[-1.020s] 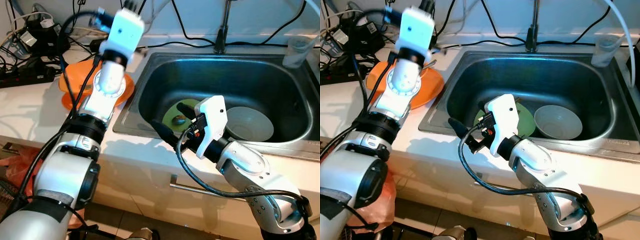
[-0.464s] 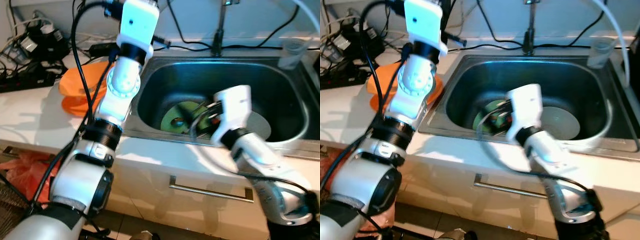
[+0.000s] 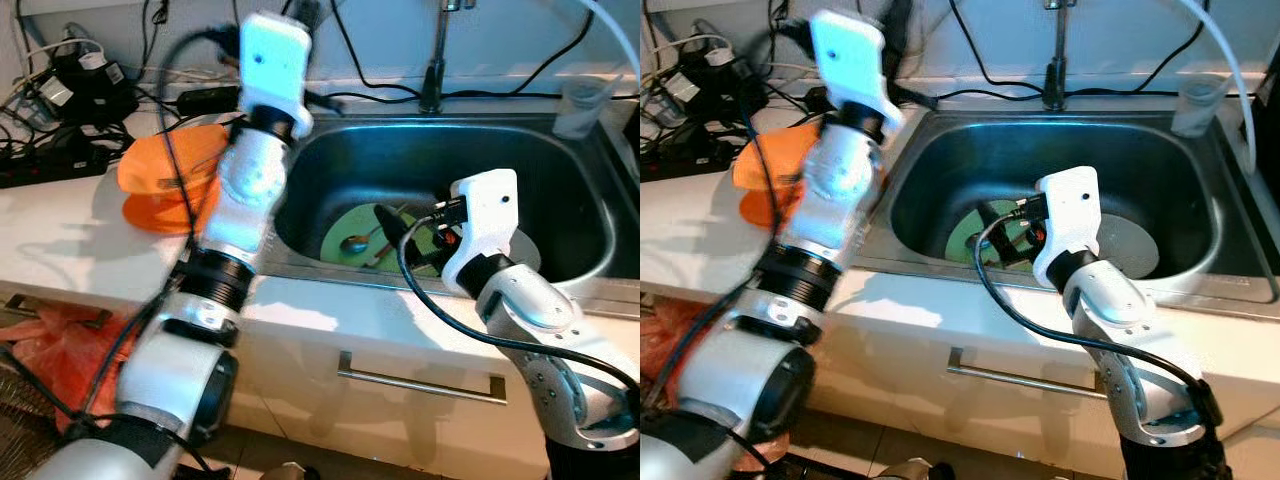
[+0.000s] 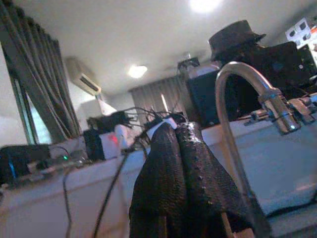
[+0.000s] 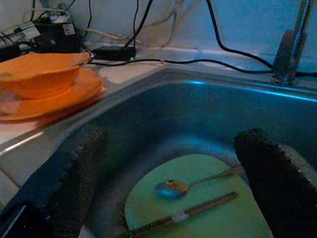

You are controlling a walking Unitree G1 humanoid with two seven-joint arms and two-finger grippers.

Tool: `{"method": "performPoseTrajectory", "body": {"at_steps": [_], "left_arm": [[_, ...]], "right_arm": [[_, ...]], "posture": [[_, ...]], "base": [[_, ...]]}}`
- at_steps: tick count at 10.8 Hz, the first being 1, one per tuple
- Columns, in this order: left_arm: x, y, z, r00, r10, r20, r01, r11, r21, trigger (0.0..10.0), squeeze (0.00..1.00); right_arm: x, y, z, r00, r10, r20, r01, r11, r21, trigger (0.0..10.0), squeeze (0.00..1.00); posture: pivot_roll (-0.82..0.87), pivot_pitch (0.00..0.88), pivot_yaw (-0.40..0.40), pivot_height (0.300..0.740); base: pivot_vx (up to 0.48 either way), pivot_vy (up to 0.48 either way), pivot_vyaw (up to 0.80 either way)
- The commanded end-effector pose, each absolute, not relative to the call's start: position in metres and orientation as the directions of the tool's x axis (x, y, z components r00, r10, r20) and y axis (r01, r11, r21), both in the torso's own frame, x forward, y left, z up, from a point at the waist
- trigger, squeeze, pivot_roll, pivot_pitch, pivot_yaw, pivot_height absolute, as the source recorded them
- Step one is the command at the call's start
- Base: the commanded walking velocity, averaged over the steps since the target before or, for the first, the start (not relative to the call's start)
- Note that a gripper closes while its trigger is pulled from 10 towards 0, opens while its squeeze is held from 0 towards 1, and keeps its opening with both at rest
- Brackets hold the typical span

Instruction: Kitchen organization

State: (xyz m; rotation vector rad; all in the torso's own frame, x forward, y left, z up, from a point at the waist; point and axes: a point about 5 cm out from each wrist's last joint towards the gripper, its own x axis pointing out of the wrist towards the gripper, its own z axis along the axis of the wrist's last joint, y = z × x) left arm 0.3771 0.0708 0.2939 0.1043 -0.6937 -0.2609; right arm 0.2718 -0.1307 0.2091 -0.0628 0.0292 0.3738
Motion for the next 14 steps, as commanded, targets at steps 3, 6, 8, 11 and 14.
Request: {"method": "performPoseTrajectory", "body": {"at_steps": [3,6,8,11,14], "left_arm": [[0.382,0.065,0.277,0.796,-0.250,0.551,0.258,0.964,0.065,0.0,0.00],[0.384,0.049,0.265,0.823,-0.264,0.503,0.300,0.954,0.010,0.0,0.00],[0.388,0.042,0.243,0.872,-0.280,0.402,0.306,0.952,0.000,0.0,0.00],[0.390,0.044,0.212,0.924,-0.270,0.271,0.299,0.952,-0.069,0.0,0.00],[0.390,0.041,0.187,0.948,-0.278,0.155,0.297,0.948,-0.115,0.0,0.00]], "right_arm": [[0.265,-0.147,0.213,0.960,0.271,-0.065,-0.277,0.955,-0.103,10.0,0.00],[0.260,-0.152,0.213,0.965,0.248,-0.089,-0.257,0.960,-0.113,10.0,0.00],[0.257,-0.156,0.210,0.963,0.232,-0.135,-0.248,0.962,-0.113,10.0,0.00],[0.249,-0.144,0.211,0.925,0.346,-0.157,-0.357,0.933,-0.044,10.0,0.00],[0.241,-0.136,0.209,0.890,0.413,-0.194,-0.426,0.905,-0.028,10.0,0.00]], "posture": [[-0.16,0.068,0.175,0.740],[-0.19,0.078,0.174,0.740],[-0.20,0.087,0.172,0.740],[-0.22,0.102,0.162,0.740],[-0.22,0.111,0.155,0.740]], "base": [[0.000,0.000,0.00],[0.000,0.000,0.00],[0.000,0.000,0.00],[0.000,0.000,0.00],[0.000,0.000,0.00]]}}
